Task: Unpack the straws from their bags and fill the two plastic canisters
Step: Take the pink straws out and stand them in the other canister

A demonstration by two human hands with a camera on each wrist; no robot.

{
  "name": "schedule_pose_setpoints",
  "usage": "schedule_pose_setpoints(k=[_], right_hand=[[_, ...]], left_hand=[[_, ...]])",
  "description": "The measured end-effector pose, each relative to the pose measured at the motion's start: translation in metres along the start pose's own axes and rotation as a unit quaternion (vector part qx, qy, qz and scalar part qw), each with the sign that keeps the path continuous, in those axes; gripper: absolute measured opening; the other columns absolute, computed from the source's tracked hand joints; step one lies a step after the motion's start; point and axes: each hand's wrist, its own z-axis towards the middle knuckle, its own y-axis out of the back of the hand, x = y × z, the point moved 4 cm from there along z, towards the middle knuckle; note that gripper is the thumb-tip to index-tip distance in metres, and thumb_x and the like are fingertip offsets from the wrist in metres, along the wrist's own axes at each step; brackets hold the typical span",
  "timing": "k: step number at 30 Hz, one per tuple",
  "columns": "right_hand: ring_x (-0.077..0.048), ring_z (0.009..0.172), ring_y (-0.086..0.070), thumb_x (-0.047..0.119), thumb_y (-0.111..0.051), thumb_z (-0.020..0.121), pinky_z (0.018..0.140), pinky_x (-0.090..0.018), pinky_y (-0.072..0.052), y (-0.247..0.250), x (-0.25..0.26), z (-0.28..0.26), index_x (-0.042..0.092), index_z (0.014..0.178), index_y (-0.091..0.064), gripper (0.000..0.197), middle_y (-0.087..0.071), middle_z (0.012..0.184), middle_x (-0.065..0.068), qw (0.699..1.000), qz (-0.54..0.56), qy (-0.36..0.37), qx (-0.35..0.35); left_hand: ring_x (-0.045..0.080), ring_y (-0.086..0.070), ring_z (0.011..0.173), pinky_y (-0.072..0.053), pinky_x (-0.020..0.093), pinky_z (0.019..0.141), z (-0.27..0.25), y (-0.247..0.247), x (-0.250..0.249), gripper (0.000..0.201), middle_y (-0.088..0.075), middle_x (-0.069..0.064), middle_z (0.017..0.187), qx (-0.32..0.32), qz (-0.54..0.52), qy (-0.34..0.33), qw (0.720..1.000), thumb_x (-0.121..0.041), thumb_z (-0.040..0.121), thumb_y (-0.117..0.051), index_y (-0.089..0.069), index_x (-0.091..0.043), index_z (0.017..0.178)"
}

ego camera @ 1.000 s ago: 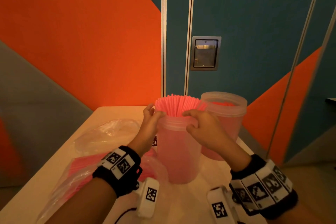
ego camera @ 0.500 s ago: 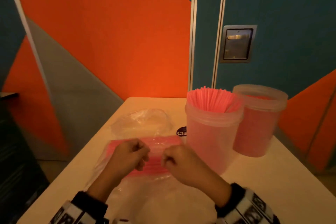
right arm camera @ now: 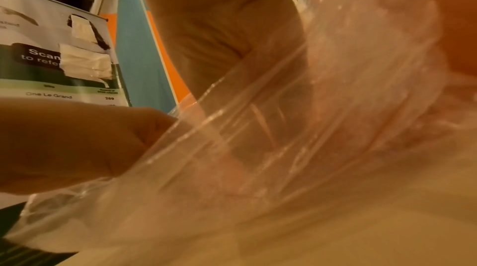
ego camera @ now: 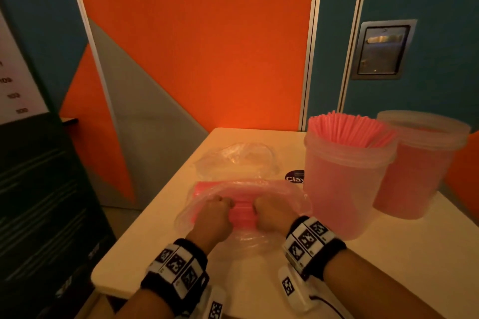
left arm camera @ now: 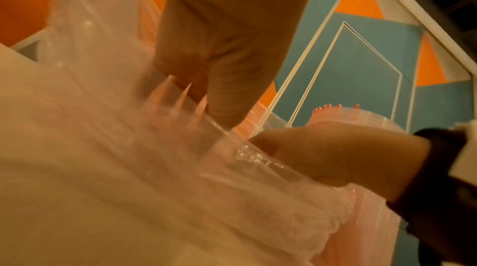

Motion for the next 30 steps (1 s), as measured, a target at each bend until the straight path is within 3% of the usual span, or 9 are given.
schedule_pose_setpoints(k=[5,8,14,16,19,22,26,28,30], right_hand=[[-0.021,0.097,-0.059,0.027,-0.054,0.089,0.088,-0.032,-0.049,-0.008,0.03,0.002,0.012,0.118,-0.054,0.033,-0.063,0.11,-0.004,0.993,0.028,0.09,0.065],[-0.024,0.092,-0.06,0.034,-0.045,0.093,0.085,-0.034,-0.049,-0.01,0.035,0.005,0.006,0.114,-0.058,0.037,-0.066,0.106,-0.009,0.993,-0.03,0.109,0.041],[-0.026,0.097,-0.06,0.025,-0.048,0.093,0.095,-0.044,-0.041,-0.015,0.033,0.002,0.013,0.109,-0.061,0.024,-0.066,0.104,-0.008,0.996,-0.042,0.054,0.057],[-0.025,0.094,-0.06,0.019,-0.048,0.092,0.094,-0.041,-0.044,-0.013,0.032,0.0,0.011,0.105,-0.062,0.02,-0.066,0.1,-0.007,0.996,-0.027,0.033,0.075],[-0.024,0.089,-0.064,0.013,-0.052,0.089,0.083,-0.035,-0.054,-0.012,0.03,-0.002,0.007,0.104,-0.062,0.02,-0.067,0.099,-0.01,0.995,0.016,0.018,0.101],[-0.024,0.09,-0.064,0.008,-0.056,0.085,0.08,-0.032,-0.055,-0.012,0.029,-0.002,0.006,0.104,-0.063,0.02,-0.067,0.101,-0.01,0.994,0.047,0.013,0.102],[-0.022,0.087,-0.061,0.006,-0.057,0.084,0.074,-0.028,-0.051,-0.008,0.028,-0.007,0.009,0.103,-0.062,0.02,-0.066,0.102,-0.008,0.992,0.074,0.006,0.102],[-0.021,0.086,-0.06,0.009,-0.057,0.084,0.072,-0.027,-0.047,-0.004,0.025,-0.009,0.011,0.103,-0.062,0.02,-0.067,0.104,-0.007,0.992,0.08,0.011,0.096],[-0.021,0.097,-0.061,0.015,-0.056,0.086,0.082,-0.027,-0.048,0.0,0.022,-0.011,0.017,0.113,-0.06,0.027,-0.065,0.111,-0.005,0.991,0.1,0.026,0.091]], left_hand=[[0.027,-0.037,0.126,-0.032,0.031,0.104,-0.002,-0.014,0.002,0.072,-0.036,0.009,0.139,0.069,0.06,0.024,0.996,-0.029,0.077,-0.07,-0.033,-0.016,0.138],[0.026,-0.033,0.128,-0.029,0.03,0.106,-0.003,-0.019,0.005,0.076,-0.032,0.009,0.14,0.054,0.039,0.043,0.997,-0.026,0.073,-0.073,-0.032,-0.016,0.136],[0.023,-0.032,0.13,-0.035,0.037,0.105,-0.008,-0.003,0.009,0.076,-0.035,0.004,0.14,0.01,0.043,0.063,0.997,-0.033,0.071,-0.074,-0.035,-0.021,0.135],[0.022,-0.035,0.13,-0.033,0.039,0.106,-0.01,0.008,0.011,0.073,-0.039,0.001,0.139,0.012,0.045,0.067,0.997,-0.036,0.072,-0.073,-0.038,-0.026,0.135],[0.017,-0.046,0.12,-0.038,0.026,0.103,-0.01,0.025,0.01,0.055,-0.05,0.002,0.133,-0.004,-0.089,0.02,0.996,-0.014,0.079,-0.066,-0.048,-0.019,0.131],[0.011,-0.053,0.106,-0.038,0.015,0.093,-0.012,0.043,0.011,0.042,-0.06,0.008,0.122,-0.032,-0.257,0.003,0.966,0.012,0.084,-0.045,-0.059,-0.005,0.12],[0.015,-0.058,0.105,-0.043,0.025,0.097,-0.016,0.047,0.018,0.035,-0.065,0.003,0.11,-0.054,-0.354,0.033,0.933,0.004,0.091,-0.039,-0.067,-0.01,0.106],[0.014,-0.059,0.103,-0.045,0.023,0.092,-0.018,0.047,0.018,0.033,-0.067,0.0,0.107,-0.056,-0.391,0.033,0.918,-0.003,0.093,-0.039,-0.07,-0.012,0.101],[0.011,-0.06,0.102,-0.042,0.018,0.084,-0.018,0.047,0.019,0.034,-0.068,-0.002,0.105,-0.051,-0.42,0.036,0.905,-0.012,0.095,-0.037,-0.071,-0.014,0.099]])
